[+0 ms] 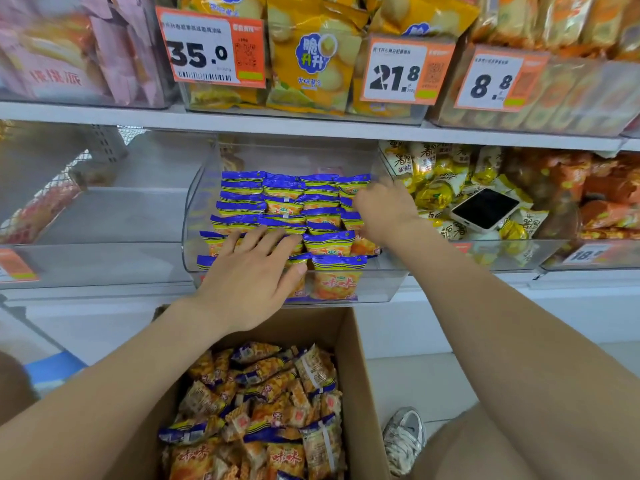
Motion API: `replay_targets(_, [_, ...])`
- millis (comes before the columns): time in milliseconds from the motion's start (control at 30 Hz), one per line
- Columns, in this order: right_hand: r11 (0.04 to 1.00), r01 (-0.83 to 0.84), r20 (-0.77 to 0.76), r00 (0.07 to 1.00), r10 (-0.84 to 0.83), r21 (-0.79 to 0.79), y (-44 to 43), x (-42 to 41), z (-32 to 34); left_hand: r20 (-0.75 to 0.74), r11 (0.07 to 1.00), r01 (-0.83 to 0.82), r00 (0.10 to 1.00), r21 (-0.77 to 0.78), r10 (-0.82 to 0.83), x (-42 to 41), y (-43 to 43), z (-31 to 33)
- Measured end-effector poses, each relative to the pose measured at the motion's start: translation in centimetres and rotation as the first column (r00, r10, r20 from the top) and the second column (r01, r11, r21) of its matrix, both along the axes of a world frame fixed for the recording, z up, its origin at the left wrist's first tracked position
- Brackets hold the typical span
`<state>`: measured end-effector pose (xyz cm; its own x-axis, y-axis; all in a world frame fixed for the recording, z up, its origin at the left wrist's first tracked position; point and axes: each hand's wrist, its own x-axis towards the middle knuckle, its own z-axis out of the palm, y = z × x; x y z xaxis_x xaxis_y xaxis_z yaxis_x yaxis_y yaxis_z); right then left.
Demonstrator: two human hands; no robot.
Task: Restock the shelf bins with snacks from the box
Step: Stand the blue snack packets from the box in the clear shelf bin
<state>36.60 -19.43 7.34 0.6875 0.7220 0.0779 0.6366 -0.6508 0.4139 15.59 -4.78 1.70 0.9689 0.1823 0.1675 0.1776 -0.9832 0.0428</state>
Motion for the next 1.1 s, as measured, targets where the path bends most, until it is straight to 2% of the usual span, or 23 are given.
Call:
replay_targets(67, [0.999,0.006,-0.015,1.000,-0.005,0.041,-0.1,0.3,-0.1,0.001,1.000,0.009,1.000,-0.008,-0.009,-0.1,0.0,0.0])
replay_targets(167, [0.995,0.005,-0.125,0.992,0.008,0.101,-0.3,0.5,0.0,0.002,0.999,0.016,1.000,-0.032,-0.016,-0.2,0.1,0.1])
replay_targets(267, [0.971,-0.047,-0.192,0.977,0.093,0.233,-1.6,0.1,0.9,0.043,0.988,0.041,0.998,-0.148,-0.035,-0.3,0.2,0.8])
replay_targets(367, [0.866,-0.141,-0.151,0.959,0.240,0.479,-3.7,-2.0,1.9,0.229,0.957,0.039,0.973,-0.288,0.029,-0.8,-0.4,1.0])
replay_targets(433, [0.797,-0.177,-0.195,0.918,0.345,0.578,-5.0,-5.0,2.1,0.448,0.961,0.054,0.891,-0.271,0.076,-1.8,-1.4,0.9])
replay_targets(500, [0.821,-0.181,-0.365,0.829,0.424,0.541,-5.9,-8.5,2.0,0.573,0.984,0.118,0.819,-0.134,-0.020,-2.9,-2.3,0.3])
replay_targets(533, [0.857,-0.194,-0.476,0.763,0.438,0.478,-6.2,-10.2,1.9,0.560,0.982,0.160,0.825,-0.095,-0.080,-3.5,-2.7,-0.4])
replay_targets(600, [0.912,-0.257,-0.646,0.644,0.409,0.320,-6.5,-13.1,1.0,0.367,0.965,0.206,0.920,-0.162,-0.135,-4.7,-3.7,-2.4])
replay_targets(633, [0.918,-0.308,-0.688,0.611,0.391,0.249,-6.5,-14.0,0.0,0.203,0.950,0.203,0.967,-0.236,-0.156,-5.3,-4.1,-3.8])
replay_targets(700, [0.909,-0.405,-0.723,0.598,0.346,0.100,-6.2,-15.1,-2.7,-0.113,0.919,0.188,0.964,-0.347,-0.240,-6.4,-5.3,-6.5])
replay_targets(800, [0.881,-0.447,-0.736,0.647,0.199,-0.155,-5.9,-16.1,-6.8,-0.443,0.884,0.230,0.796,-0.408,-0.412,-7.1,-7.1,-10.4])
replay_targets(867, [0.847,-0.456,-0.725,0.676,0.130,-0.274,-5.7,-16.6,-8.3,-0.582,0.870,0.246,0.662,-0.427,-0.473,-7.2,-8.2,-12.5])
replay_targets(1000, [0.834,-0.466,-0.723,0.680,0.125,-0.294,-5.2,-16.1,-9.4,-0.727,0.877,0.243,0.491,-0.415,-0.480,-7.7,-9.8,-15.9])
replay_targets(1100, [0.854,-0.453,-0.699,0.698,0.159,-0.257,-4.8,-15.2,-9.0,-0.784,0.906,0.210,0.455,-0.367,-0.422,-8.0,-10.4,-17.6])
